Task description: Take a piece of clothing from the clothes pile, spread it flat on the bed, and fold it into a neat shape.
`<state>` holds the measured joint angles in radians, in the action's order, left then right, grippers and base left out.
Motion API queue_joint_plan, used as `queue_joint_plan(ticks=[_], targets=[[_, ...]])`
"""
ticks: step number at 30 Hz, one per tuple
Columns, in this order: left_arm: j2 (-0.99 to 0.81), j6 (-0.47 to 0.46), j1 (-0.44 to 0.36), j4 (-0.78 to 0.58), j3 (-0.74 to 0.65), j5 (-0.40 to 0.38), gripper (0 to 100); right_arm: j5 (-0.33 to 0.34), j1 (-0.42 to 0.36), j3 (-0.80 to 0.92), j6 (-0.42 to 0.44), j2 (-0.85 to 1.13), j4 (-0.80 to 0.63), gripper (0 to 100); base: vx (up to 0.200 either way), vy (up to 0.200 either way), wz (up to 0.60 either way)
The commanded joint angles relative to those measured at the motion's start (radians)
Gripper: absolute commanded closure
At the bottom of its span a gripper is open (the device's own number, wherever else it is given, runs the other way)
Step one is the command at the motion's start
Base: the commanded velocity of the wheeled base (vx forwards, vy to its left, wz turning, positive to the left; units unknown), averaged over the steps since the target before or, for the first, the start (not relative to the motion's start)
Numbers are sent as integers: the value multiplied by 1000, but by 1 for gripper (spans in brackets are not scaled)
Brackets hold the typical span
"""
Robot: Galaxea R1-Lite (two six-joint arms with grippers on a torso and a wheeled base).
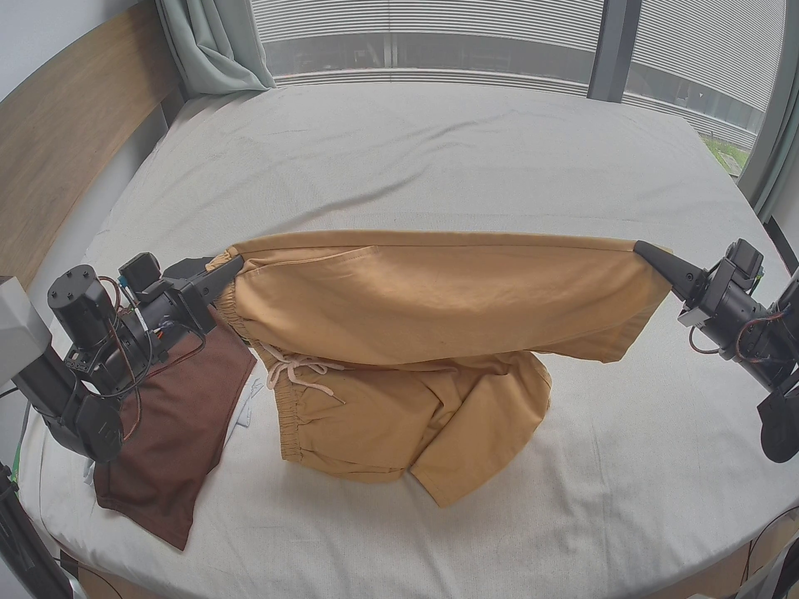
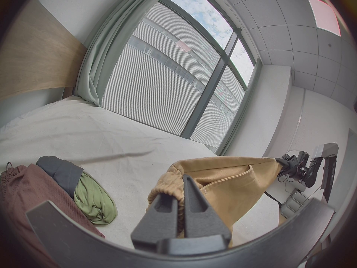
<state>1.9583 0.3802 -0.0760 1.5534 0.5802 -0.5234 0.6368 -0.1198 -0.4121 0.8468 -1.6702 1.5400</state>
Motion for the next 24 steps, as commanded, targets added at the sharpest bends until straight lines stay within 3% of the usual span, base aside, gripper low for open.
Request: queue_joint_plan(ticks=[1, 15, 24], targets=[[7, 0, 10, 1, 6, 0, 100, 0, 6, -2, 0, -29, 2, 100, 0, 0, 0], [24, 12, -7, 1, 6, 13, 100, -6, 14, -65, -3, -146, 2, 100, 0, 0, 0], [60, 100, -8, -1, 92, 75, 100, -6, 37, -157, -2, -215, 0, 100, 0, 0, 0]])
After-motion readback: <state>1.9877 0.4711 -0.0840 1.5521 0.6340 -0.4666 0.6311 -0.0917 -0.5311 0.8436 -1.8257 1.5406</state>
